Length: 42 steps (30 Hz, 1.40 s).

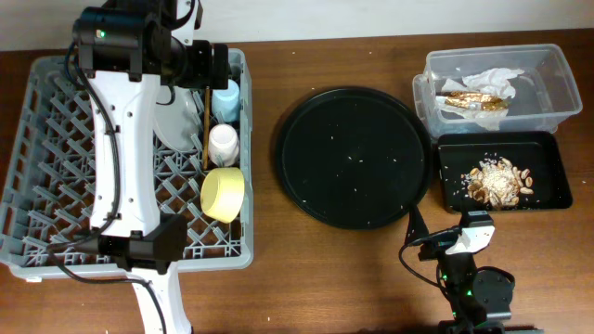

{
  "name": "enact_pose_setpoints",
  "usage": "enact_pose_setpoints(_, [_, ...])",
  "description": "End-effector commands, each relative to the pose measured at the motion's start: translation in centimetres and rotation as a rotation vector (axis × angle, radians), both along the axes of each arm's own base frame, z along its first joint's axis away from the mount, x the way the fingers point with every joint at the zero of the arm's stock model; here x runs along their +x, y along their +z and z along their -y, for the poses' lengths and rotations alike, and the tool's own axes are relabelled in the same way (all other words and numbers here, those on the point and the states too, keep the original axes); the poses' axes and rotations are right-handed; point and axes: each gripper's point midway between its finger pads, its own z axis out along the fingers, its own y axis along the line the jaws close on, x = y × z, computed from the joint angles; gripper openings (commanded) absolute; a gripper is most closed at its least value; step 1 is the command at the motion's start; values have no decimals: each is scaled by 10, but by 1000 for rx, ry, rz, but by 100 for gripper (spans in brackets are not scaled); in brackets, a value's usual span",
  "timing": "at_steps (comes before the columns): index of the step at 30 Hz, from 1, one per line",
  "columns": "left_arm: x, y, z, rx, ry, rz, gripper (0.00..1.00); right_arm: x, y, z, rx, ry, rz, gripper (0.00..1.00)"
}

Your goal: Sort waste into correct bins and load items into the dishwasher rack

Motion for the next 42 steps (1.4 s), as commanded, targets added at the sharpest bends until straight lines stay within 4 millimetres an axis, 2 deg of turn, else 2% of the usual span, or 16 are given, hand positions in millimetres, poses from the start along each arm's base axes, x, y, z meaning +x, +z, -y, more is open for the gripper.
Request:
enact_pose_setpoints(1, [2, -3, 0, 2, -13, -6, 99, 0, -2, -2, 7, 6, -5, 98])
enact_pose_setpoints(8, [2, -4, -12, 61, 18, -3, 99, 0, -2, -2, 7, 6, -5, 98])
enact_pose_setpoints(10, [8, 20, -14, 62, 31, 96, 99, 0, -2, -2, 7, 6, -5, 98])
enact_pose_setpoints(12, [25, 73, -8, 8, 28, 324, 99, 0, -2, -2, 7, 6, -5, 98])
enact_pose_setpoints(13, [25, 102, -9, -10, 33, 440, 99, 0, -2, -2, 7, 6, -5, 98])
enact_pose_setpoints(14, [21, 119, -11, -17, 36, 507, 99, 0, -2, -2, 7, 6, -5, 98])
enact_pose_setpoints(17, [0, 134, -25, 8, 10, 674, 99, 0, -2, -2, 7, 6, -5, 98])
enact_pose_setpoints(20, [-40, 96, -35, 12, -32, 754, 99, 0, -2, -2, 7, 6, -5, 99])
enact_pose_setpoints(22, [-70, 49, -40, 61, -60, 824, 99, 0, -2, -2, 7, 6, -5, 98])
enact_pose_setpoints(24, [-90, 16, -42, 93, -81, 894, 100, 0, -2, -2, 7, 6, -5, 98])
enact_pose_setpoints(25, [-106, -11, -45, 97, -75, 936, 99, 0, -2, -2, 7, 6, -5, 98])
enact_pose_setpoints(28, [-141, -57, -55, 110, -47, 996, 99, 0, -2, -2, 7, 6, -5, 98])
enact_pose_setpoints(33, [-181, -109, -67, 181, -39, 1028, 99, 0, -2, -2, 7, 6, -5, 98])
enact_pose_setpoints(37, [-189, -137, -67, 227, -67, 1036, 99, 0, -2, -2, 7, 6, -5, 98])
enact_pose_setpoints(40, [-195, -165, -67, 242, -91, 946, 99, 0, -2, -2, 7, 6, -5, 98])
enact_pose_setpoints(42, [-198, -165, -69, 252, -82, 948, 99, 0, -2, -2, 7, 6, -5, 98])
